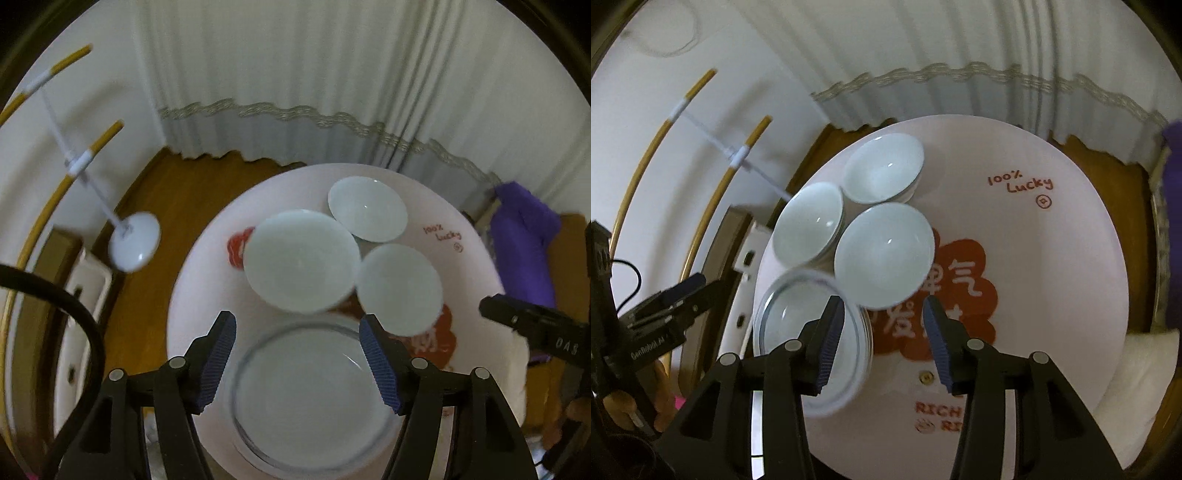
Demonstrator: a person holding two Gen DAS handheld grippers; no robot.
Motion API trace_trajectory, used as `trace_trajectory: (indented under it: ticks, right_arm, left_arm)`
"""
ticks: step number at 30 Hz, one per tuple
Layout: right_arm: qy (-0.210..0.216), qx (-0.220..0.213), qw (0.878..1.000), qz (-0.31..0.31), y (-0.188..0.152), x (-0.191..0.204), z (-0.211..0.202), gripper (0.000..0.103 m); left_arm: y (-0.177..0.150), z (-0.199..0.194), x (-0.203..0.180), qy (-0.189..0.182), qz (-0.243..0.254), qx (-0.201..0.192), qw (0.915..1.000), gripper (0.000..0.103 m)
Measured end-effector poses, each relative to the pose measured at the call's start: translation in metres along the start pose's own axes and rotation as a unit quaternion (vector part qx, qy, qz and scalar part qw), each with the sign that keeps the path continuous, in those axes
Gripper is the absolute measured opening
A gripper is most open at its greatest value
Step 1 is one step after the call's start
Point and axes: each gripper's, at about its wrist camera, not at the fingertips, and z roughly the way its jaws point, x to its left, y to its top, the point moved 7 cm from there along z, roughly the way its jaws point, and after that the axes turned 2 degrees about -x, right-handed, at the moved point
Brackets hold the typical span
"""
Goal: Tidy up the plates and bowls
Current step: 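Move both tools toward the group of white bowls, then close the left gripper on a white bowl rim while the right gripper grips it too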
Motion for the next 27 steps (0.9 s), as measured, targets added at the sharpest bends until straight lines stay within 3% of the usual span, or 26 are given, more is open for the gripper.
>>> trace_trajectory:
  ticks: [3, 11, 21, 27]
  right_arm:
    - [-0.023, -0.014, 0.999, 0.03, 0.008, -0.003, 0.006, 0.046]
    - [-0.054, -0.031, 0.996, 0.067, 0.026, -0.013, 0.011, 0.046]
    - [-0.027, -0.011, 0.999, 0.027, 0.073, -0.024, 0.047, 0.046]
    - [0.0, 0.0, 1.0, 0.011, 0.097, -0.026, 0.071, 0.046]
  left_arm:
    - [0.013, 0.012, 0.006, -0.016, 0.034, 0.003, 0.9993, 0.065]
    - [0.053, 0.047, 0.0, -0.057, 0.042, 0.012, 0.9974, 0.065]
    - [0.097, 0.103, -0.008, -0.026, 0.043, 0.024, 0.9985, 0.065]
    - [0.127, 0.144, -0.022, -0.034, 0.049, 0.046, 0.9971, 0.065]
